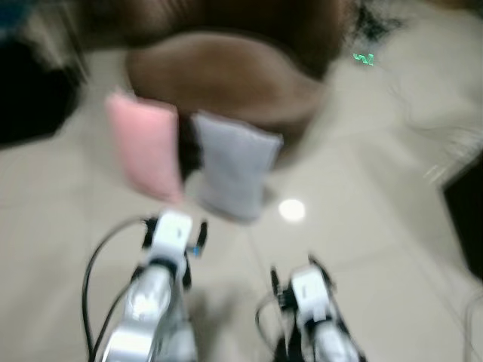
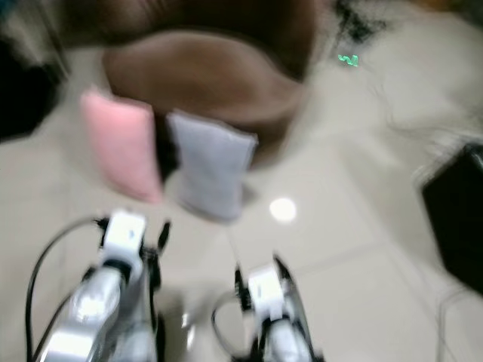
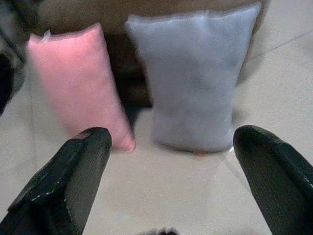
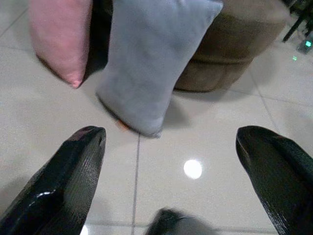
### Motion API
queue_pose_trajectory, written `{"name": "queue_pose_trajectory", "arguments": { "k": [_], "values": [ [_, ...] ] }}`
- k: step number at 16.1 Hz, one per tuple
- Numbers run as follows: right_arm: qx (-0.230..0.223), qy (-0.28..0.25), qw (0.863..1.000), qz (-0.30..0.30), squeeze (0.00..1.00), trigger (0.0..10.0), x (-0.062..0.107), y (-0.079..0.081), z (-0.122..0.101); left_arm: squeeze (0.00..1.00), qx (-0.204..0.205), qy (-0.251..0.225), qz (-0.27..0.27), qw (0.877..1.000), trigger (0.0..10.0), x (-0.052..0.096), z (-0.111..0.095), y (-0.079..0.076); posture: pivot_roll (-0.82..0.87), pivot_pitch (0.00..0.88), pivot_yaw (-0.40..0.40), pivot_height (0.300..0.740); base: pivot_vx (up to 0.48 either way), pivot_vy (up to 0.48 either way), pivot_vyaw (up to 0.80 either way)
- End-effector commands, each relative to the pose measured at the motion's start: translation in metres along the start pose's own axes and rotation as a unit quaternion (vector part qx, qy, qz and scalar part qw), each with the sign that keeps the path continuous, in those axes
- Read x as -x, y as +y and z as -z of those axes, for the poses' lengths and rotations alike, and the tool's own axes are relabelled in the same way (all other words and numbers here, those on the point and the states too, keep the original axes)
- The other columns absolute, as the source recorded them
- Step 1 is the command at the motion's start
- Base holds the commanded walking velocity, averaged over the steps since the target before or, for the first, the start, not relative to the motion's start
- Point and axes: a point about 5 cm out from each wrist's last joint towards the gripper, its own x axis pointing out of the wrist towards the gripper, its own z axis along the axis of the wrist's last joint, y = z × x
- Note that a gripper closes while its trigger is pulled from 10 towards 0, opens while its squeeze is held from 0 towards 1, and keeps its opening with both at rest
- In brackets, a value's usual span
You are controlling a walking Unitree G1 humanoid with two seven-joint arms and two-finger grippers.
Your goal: Move the pillow to the sofa from floor
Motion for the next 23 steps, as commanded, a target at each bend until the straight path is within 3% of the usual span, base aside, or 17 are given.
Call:
{"name": "queue_pose_trajectory", "arguments": {
  "k": [1,9,13,18,23],
  "values": [
    [-0.004,0.004,1.000,0.003,0.00,10.0,0.0005,0.0004,0.0003,0.00,-0.008,-0.002,0.005,1.000,10.0,-0.0006,-0.0012,0.0001,0.10,0.176,-0.049,0.515,0.480,0.000,0.00],
    [-0.007,-0.011,1.000,0.018,0.00,10.0,-0.0001,-0.0042,-0.0024,0.00,-0.018,-0.011,0.013,1.000,10.0,-0.0016,-0.0023,0.0015,0.10,0.170,-0.047,0.515,0.480,0.000,0.00],
    [-0.007,-0.013,1.000,0.013,0.00,10.0,-0.0009,-0.0033,-0.0031,0.00,-0.048,-0.011,0.023,0.999,10.0,-0.0027,-0.0044,0.0029,0.10,0.175,-0.045,0.515,0.438,-0.073,0.00],
    [-0.007,-0.012,1.000,0.008,0.00,10.0,-0.0021,-0.0033,-0.0034,0.00,-0.027,-0.012,0.017,0.999,10.0,-0.0034,-0.0039,0.0027,0.10,0.182,-0.049,0.515,0.388,-0.232,0.00],
    [-0.007,-0.011,1.000,0.005,0.00,10.0,-0.0034,-0.0025,-0.0034,0.00,-0.034,-0.006,0.007,0.999,10.0,-0.0034,-0.0032,0.0048,0.11,0.173,-0.044,0.515,0.000,0.000,0.00]
  ]
}}
